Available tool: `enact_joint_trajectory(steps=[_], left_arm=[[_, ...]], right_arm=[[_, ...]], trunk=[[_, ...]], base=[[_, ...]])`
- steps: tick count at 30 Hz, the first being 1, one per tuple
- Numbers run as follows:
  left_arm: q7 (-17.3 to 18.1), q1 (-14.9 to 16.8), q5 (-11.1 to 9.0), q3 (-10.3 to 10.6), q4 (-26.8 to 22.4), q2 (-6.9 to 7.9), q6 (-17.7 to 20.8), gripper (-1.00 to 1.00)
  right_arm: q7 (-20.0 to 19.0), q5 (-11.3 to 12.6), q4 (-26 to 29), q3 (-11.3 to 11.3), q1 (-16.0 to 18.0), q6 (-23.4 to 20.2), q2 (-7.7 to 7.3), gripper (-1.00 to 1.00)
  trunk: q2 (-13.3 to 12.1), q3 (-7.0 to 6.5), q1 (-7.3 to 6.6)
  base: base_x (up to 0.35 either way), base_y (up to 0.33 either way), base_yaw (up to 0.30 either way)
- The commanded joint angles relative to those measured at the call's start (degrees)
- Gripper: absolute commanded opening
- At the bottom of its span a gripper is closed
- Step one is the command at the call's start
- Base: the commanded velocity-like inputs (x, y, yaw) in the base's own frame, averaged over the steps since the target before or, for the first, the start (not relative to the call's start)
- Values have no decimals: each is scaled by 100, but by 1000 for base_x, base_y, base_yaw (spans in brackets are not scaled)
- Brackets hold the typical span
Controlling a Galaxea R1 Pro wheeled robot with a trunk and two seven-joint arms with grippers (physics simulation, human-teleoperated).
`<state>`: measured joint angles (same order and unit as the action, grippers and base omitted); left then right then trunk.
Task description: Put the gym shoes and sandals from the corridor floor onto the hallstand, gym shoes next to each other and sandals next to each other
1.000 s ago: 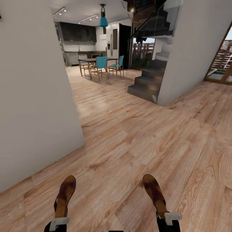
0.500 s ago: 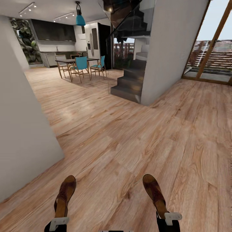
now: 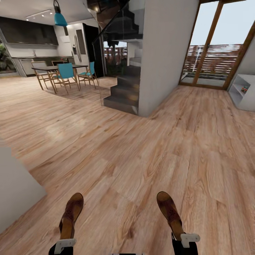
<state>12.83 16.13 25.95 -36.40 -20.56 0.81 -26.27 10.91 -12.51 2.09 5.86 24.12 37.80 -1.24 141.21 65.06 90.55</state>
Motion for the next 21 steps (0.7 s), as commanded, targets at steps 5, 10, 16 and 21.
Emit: enact_joint_trajectory(steps=[5,10,16,21], left_arm=[[45,4,16,-50,0,-2,-19,-100],[45,4,10,-51,0,3,-19,-100],[45,4,7,-51,0,11,-19,-100],[45,4,0,-51,0,15,-19,-100]], right_arm=[[8,-58,-7,46,5,17,1,-100],[8,-58,-7,46,5,17,1,-100],[8,-58,-7,46,5,17,1,-100],[8,-58,-7,46,5,16,1,-100]], trunk=[[2,4,2],[2,4,2],[2,4,2],[2,4,2]], base=[[334,0,-300],[336,0,-300],[338,0,-300],[338,0,-300]])
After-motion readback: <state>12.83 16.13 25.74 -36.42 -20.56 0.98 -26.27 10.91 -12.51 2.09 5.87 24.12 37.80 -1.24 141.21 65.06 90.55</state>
